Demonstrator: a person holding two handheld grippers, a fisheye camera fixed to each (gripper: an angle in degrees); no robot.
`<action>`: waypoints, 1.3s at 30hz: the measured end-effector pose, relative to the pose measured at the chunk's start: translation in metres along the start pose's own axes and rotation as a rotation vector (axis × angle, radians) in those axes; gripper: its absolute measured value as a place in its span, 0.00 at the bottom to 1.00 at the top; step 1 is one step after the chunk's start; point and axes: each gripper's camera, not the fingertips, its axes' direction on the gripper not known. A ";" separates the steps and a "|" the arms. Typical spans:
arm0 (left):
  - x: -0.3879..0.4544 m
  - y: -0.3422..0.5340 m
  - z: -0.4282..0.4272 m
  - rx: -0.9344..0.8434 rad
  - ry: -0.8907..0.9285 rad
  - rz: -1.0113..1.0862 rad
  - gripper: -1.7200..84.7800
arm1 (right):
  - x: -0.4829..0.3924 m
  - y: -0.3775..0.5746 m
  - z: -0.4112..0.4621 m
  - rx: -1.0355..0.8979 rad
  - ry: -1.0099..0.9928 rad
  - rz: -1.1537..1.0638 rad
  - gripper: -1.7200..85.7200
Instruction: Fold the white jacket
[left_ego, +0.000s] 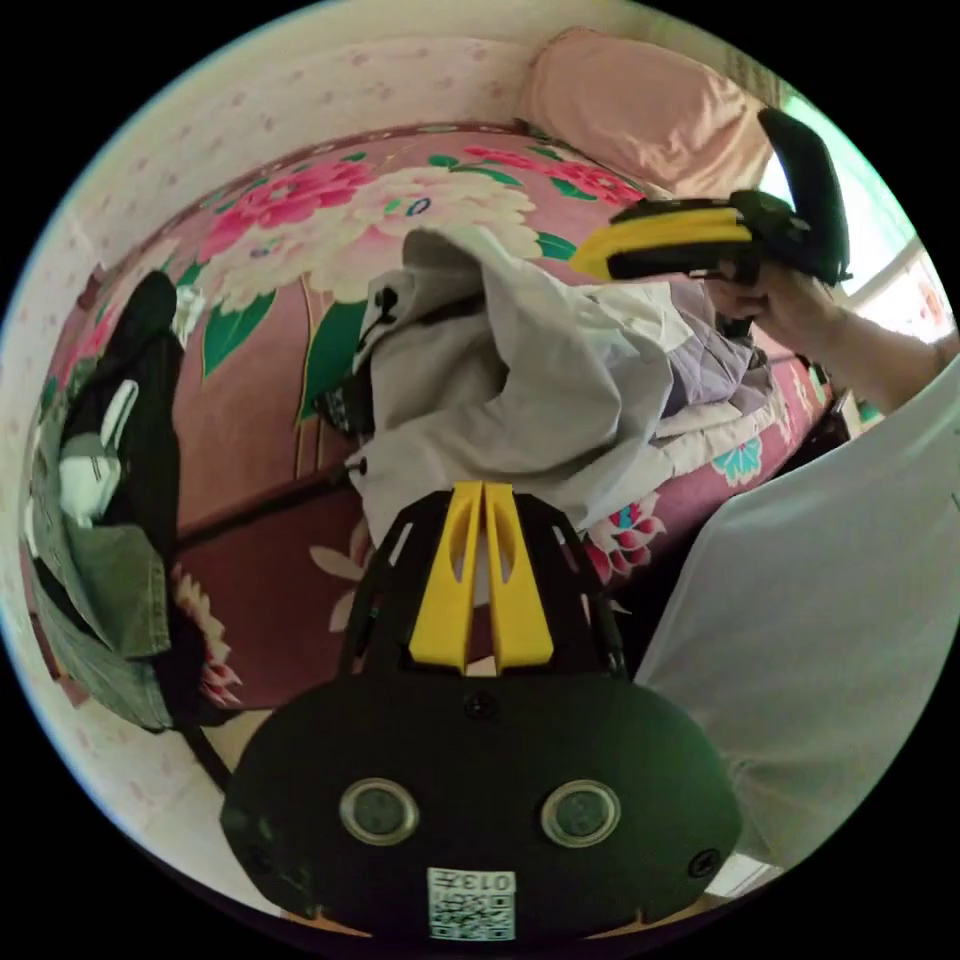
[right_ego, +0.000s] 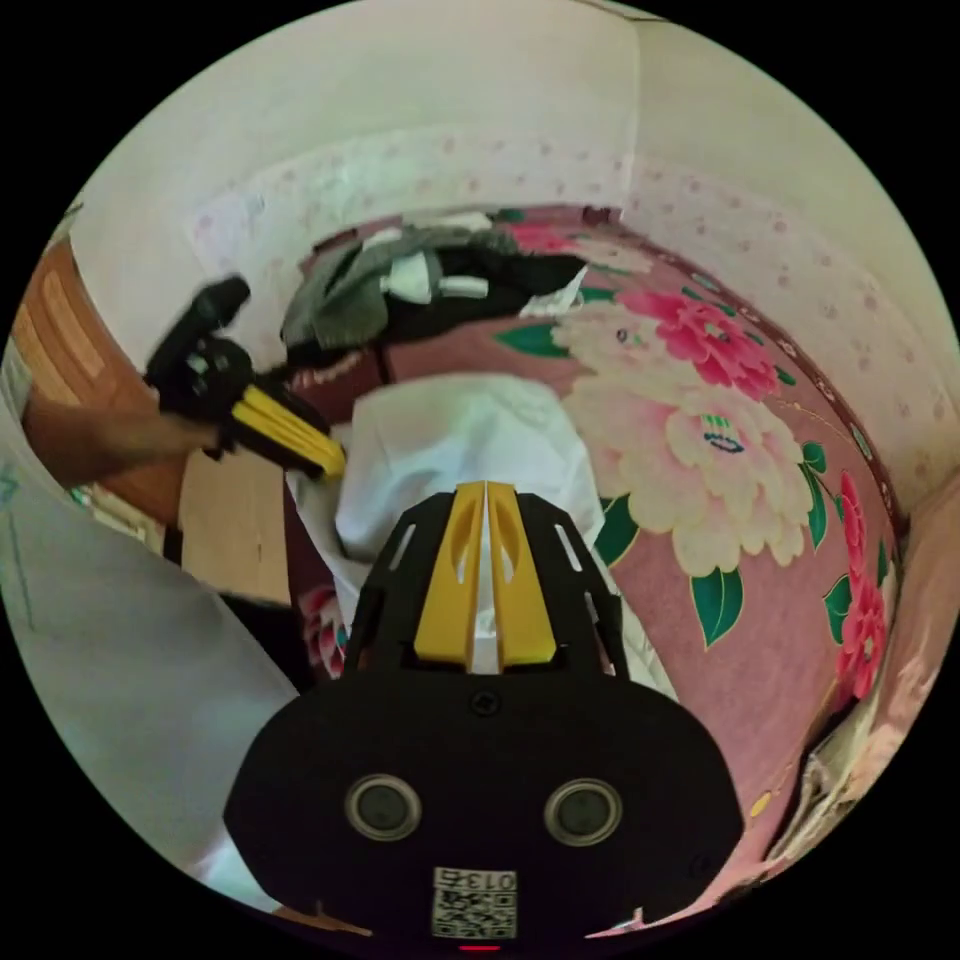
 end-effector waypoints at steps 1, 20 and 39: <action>-0.006 0.011 0.006 -0.024 0.039 -0.049 0.02 | -0.010 0.000 0.026 -0.101 0.016 -0.051 0.03; 0.021 0.034 -0.030 0.292 -0.198 -0.121 0.02 | -0.140 -0.054 0.136 -0.204 -0.122 -0.297 0.02; 0.022 0.008 0.146 0.005 0.092 -0.015 0.02 | -0.101 0.031 0.248 -0.482 -0.034 -0.346 0.02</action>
